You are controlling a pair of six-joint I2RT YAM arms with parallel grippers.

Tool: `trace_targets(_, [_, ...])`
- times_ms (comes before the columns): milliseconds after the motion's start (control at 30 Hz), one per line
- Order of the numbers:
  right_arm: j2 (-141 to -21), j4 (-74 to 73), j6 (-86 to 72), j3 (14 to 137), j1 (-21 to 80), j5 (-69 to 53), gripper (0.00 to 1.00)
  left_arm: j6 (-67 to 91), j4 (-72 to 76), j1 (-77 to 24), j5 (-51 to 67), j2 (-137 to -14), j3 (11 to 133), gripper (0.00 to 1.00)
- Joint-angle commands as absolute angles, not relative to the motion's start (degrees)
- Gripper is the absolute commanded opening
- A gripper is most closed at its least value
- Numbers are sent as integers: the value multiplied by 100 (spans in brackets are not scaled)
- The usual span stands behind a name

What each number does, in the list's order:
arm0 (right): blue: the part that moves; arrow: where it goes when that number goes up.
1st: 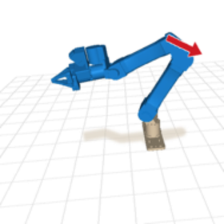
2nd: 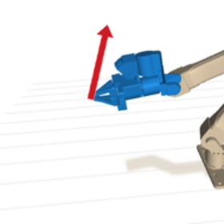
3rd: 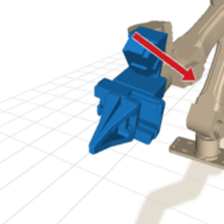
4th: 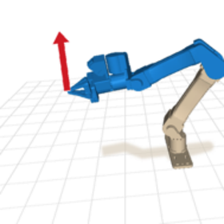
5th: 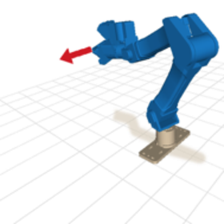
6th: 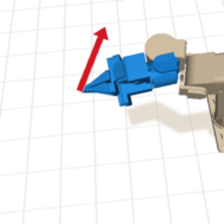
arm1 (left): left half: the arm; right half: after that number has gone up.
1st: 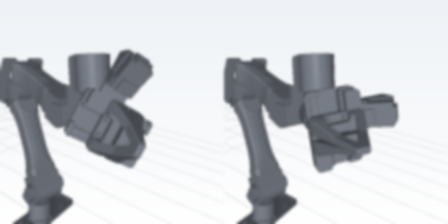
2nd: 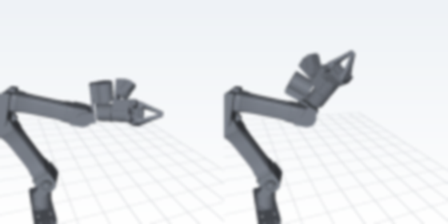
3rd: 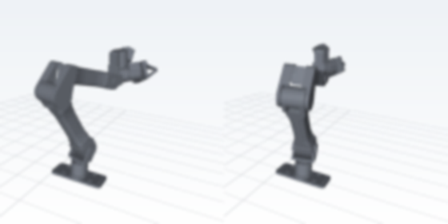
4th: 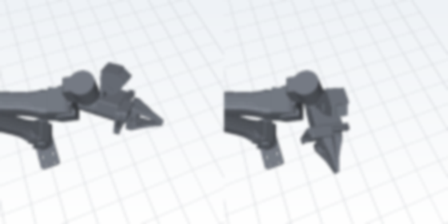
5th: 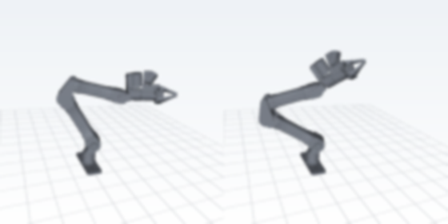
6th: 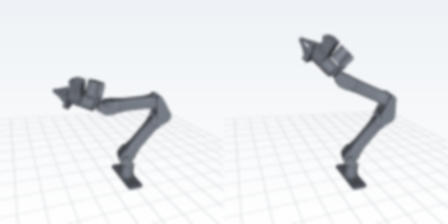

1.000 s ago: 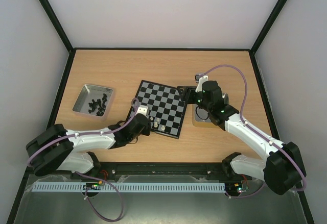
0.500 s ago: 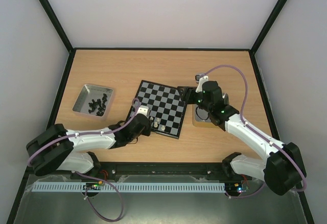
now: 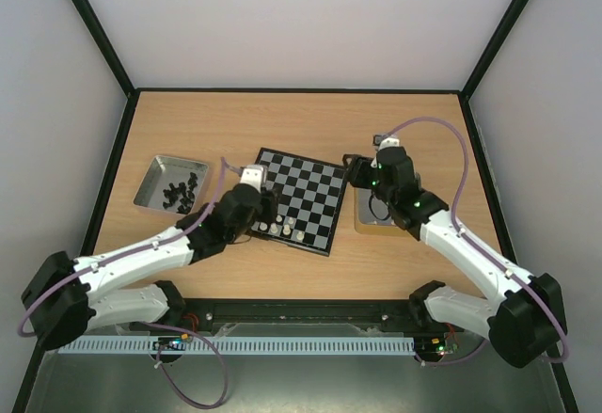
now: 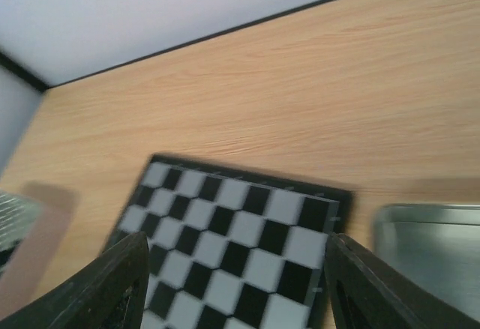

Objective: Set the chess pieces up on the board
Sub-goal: Place the chess piece on the chessboard, then pick up the chess piece from the storage box.

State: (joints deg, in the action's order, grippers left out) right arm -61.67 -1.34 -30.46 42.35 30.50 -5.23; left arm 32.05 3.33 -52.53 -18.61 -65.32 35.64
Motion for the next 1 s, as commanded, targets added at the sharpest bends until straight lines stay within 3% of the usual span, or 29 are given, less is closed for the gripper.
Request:
trace_targets(0, [-6482,-1640,-2922,4965,2556,590,62,2951,-257,-4673,-1760,-6129,4064,44])
trace_targets(300, [-7433,-2545,-3197,5118,1873,975,57,2709,-956,-3159,-260,-5695,4912,49])
trace_targets(733, [-8540,-2097,-4050,4850,1434,2052,50,2239,-1100,-2918,-107,-5518,5011,53])
trace_targets(967, [-8674,-1785,-4687,4642,1260,2079,40,2222,-1020,-2874,19,-5584,4918,53])
